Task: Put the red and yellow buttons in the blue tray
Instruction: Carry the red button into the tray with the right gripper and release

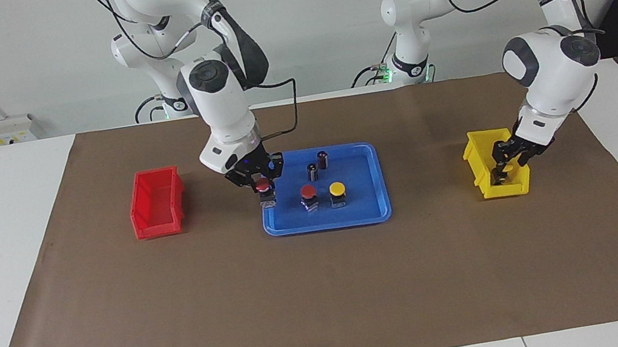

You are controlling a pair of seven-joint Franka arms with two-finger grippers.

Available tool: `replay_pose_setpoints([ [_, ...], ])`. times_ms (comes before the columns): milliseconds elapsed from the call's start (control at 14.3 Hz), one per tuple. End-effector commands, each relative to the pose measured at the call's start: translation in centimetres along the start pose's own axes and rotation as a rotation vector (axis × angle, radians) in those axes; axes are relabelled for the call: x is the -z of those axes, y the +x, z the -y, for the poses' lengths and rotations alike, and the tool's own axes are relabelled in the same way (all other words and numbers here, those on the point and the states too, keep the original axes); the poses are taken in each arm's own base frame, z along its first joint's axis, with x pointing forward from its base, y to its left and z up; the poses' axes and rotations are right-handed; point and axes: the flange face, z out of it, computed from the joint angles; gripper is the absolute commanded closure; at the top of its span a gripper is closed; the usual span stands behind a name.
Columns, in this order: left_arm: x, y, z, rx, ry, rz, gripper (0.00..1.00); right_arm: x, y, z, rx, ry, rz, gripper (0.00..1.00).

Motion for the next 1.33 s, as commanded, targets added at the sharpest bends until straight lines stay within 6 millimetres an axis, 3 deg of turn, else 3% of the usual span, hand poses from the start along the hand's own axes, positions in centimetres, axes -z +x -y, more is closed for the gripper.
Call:
replay_pose_setpoints([
  [0,-0.8,-0.4,-0.1,-0.008,0.012,-0.019,0.39,-2.8,0.8,0.3,-0.018,0.012,0.0,0.75],
  [210,-1.1,-0.5,-0.7,-0.005,0.012,-0.022,0.47,-3.6,0.5,0.9,-0.015,0.008,0.015,0.75],
  [279,-1.1,-0.5,-0.7,-0.006,0.012,-0.022,0.57,-3.7,0.4,0.8,-0.015,0.007,0.017,0.75],
  [419,-0.9,-0.4,-0.3,-0.011,0.012,-0.021,0.91,-4.1,0.2,1.2,-0.011,0.006,0.021,0.75],
  [489,-0.6,-0.3,0.0,-0.005,0.013,-0.021,0.99,-4.6,0.1,1.5,-0.007,0.005,0.025,0.74],
  [559,-0.1,0.0,0.0,-0.005,0.013,-0.027,0.99,-5.0,0.2,1.5,-0.01,0.003,0.027,0.72],
  [629,1.1,0.2,-0.2,-0.007,0.012,-0.013,0.99,-5.3,0.2,1.5,-0.012,0.001,0.031,0.71],
  [838,8.0,1.4,-2.2,-0.026,0.009,0.076,0.99,-5.2,0.3,1.4,-0.013,0.001,0.031,0.38],
  [978,12.5,1.8,-5.3,0.003,0.02,0.11,0.99,-4.7,0.6,1.4,-0.014,0.005,0.021,0.17],
  [1048,13.9,2.0,-8.2,0.024,0.049,0.117,0.99,-3.6,1.3,1.2,-0.014,0.005,0.01,0.0],
  [1118,14.5,1.8,-11.7,0.06,0.063,0.113,0.99,-2.4,1.9,1.0,-0.021,0.005,0.003,0.0],
  [1258,13.9,-0.2,-19.9,0.108,0.078,0.104,0.99,2.0,3.8,-0.9,-0.052,-0.005,0.003,0.0],
])
